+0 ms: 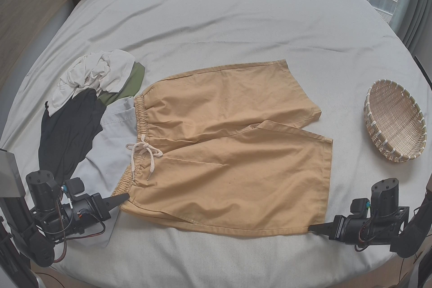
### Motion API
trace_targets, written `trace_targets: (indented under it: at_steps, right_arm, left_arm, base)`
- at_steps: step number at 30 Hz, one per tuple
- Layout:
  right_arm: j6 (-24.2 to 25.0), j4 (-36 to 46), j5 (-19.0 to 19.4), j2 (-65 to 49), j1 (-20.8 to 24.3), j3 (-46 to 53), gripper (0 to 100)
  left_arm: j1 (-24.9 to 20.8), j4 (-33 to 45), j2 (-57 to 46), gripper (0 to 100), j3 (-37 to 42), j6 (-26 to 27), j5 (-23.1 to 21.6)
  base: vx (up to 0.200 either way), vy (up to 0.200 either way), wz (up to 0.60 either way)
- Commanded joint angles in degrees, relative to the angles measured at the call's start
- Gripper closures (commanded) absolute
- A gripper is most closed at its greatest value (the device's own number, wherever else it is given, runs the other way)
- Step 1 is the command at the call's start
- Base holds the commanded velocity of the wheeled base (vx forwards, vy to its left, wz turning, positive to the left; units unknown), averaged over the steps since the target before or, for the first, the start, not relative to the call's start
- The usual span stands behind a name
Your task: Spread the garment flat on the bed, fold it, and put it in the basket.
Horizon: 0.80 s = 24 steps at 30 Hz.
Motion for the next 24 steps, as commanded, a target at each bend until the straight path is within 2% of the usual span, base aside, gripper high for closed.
trace_targets:
  at_steps: [1, 7, 12, 16, 23, 24]
  right_arm:
    - [0.0, -0.4, 0.0, 0.2, -0.3, 0.5, 100]
    - [0.0, -3.9, -0.3, -0.1, -0.8, 2.4, 100]
    - [-0.2, -4.6, -2.2, -1.8, -0.9, 3.0, 100]
    - [-0.3, -3.8, -2.3, -3.2, -0.9, 3.0, 100]
    - [-0.1, -4.7, -2.3, 0.0, -1.0, 2.8, 100]
    - [0.0, -5.9, -2.3, 1.0, -1.0, 2.8, 100]
  left_arm:
    - [0.0, 0.0, 0.3, 100, 0.0, 0.0, 0.0]
    - [0.1, 0.0, 0.3, 100, -0.2, 0.1, 0.0]
    - [0.2, 0.0, -0.8, 100, -1.4, -0.7, 0.0]
    - [0.0, 0.6, -6.4, 100, -2.9, -4.2, -0.2]
    - [0.3, 1.2, -6.8, 100, -0.7, -3.5, -0.1]
    - [0.5, 1.2, -6.1, 100, 0.5, -2.0, -0.1]
  base:
    - [0.0, 0.0, 0.0]
    - [0.0, 0.0, 0.0]
    - [0.0, 0.0, 0.0]
    - [0.0, 0.0, 0.0]
    - [0.0, 0.0, 0.0]
    - [0.0, 0.0, 0.0]
